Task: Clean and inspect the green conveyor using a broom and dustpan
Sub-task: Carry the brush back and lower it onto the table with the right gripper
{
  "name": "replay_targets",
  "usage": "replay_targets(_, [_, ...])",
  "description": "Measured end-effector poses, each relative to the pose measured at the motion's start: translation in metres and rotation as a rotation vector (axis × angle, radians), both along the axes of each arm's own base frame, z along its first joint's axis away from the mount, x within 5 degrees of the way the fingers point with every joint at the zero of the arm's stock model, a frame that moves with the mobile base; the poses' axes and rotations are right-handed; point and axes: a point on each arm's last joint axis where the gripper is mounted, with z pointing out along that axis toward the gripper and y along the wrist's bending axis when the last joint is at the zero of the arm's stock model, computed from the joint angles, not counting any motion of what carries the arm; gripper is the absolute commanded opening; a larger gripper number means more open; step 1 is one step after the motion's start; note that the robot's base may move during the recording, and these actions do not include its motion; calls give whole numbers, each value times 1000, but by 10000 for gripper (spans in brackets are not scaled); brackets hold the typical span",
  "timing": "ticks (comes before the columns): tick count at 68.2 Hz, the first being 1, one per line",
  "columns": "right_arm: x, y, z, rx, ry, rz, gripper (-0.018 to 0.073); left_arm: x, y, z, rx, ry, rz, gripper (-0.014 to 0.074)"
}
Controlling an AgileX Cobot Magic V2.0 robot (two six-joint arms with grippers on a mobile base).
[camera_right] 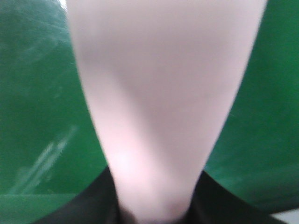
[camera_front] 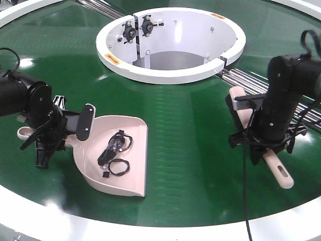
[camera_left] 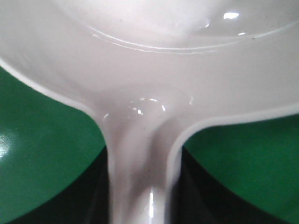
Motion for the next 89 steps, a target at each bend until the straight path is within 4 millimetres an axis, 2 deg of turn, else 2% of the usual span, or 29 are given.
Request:
replay_targets(14, [4, 4, -20, 29, 55, -6, 26, 0, 0, 0, 0, 0, 0, -6])
replay_targets(37, [9, 0, -44, -27, 106, 6, 107, 0, 0, 0, 0, 0, 0, -6])
replay_targets(67, [10, 0, -49, -40, 108, -17, 372, 0, 0, 0, 0, 0, 0, -6])
replay_targets(89, [11, -3, -49, -58, 106, -11, 404, 0, 0, 0, 0, 0, 0, -6])
